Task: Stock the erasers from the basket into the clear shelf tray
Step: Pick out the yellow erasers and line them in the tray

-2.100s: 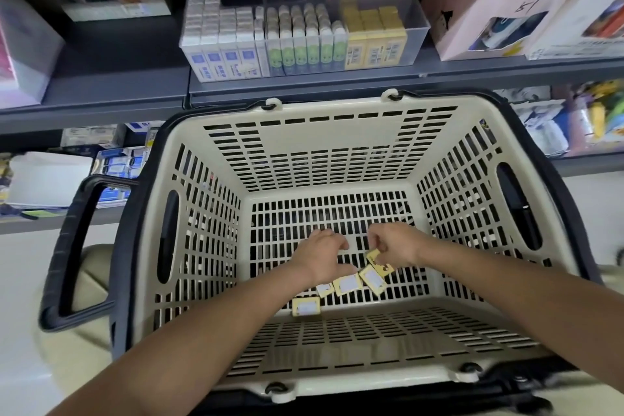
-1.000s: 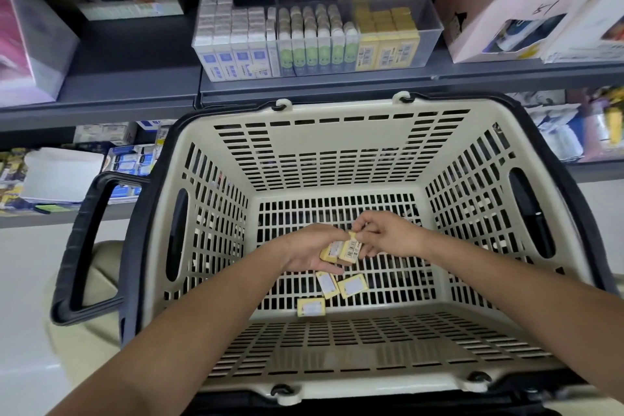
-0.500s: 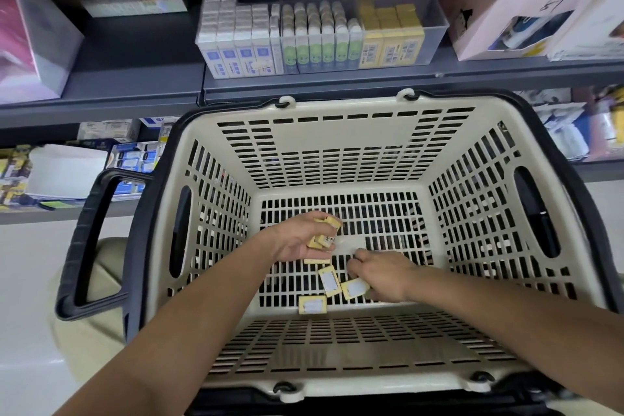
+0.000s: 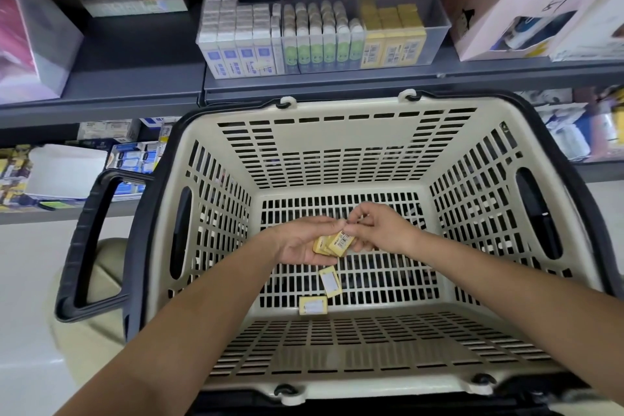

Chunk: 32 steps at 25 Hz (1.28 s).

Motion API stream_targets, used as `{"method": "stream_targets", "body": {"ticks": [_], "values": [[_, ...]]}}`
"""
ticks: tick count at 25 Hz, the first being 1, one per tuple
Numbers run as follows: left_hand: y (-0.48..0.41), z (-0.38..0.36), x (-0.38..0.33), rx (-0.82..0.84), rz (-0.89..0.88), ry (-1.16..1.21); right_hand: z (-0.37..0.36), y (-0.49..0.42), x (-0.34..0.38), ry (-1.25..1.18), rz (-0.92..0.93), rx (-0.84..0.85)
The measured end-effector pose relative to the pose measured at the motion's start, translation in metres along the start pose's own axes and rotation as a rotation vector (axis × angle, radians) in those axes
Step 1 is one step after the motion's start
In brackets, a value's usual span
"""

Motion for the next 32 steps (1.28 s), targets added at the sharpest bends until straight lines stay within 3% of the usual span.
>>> {"method": "stream_targets", "body": {"ticks": [4,8,12,17,24,29,32], "values": [[0.006,0.015,-0.008,-0.123,-0.011,0.069,0.004,-0.008,0.002,-0.081,-0.029,-0.066],[0.021,0.055,-0.012,-0.457,-0.061,0.183,-0.028,-0.015,-0.011,0.585,0.012,0.029],[0.028,0.066,-0.027,-0.541,-0.111,0.130,-0.063,-0.023,-0.022,0.996,0.043,0.138],[0.036,0.044,-0.077,-0.493,-0.152,-0.197,-0.040,-0.020,-0.001,0.891,0.049,0.119],[0.100,0.013,-0.164,-0.444,-0.520,-0.315,0.041,0.005,0.115,0.378,0.253,-0.072],[0.121,0.012,-0.215,-0.624,-0.680,-0.322,0.078,0.018,0.188,0.073,0.395,-0.111],[0.121,0.016,-0.235,-0.728,-0.758,-0.387,0.104,0.013,0.226,0.011,0.535,-0.193]]}}
Point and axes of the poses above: each hand's wrist, its own y-axis away from the middle knuckle, its own z-axis out of the back of the hand, x = y × z, the point moved 6 cm from there along -y, towards the middle knuckle, and after that the axes turned 13 degrees about -y, right-handed, at the moved point
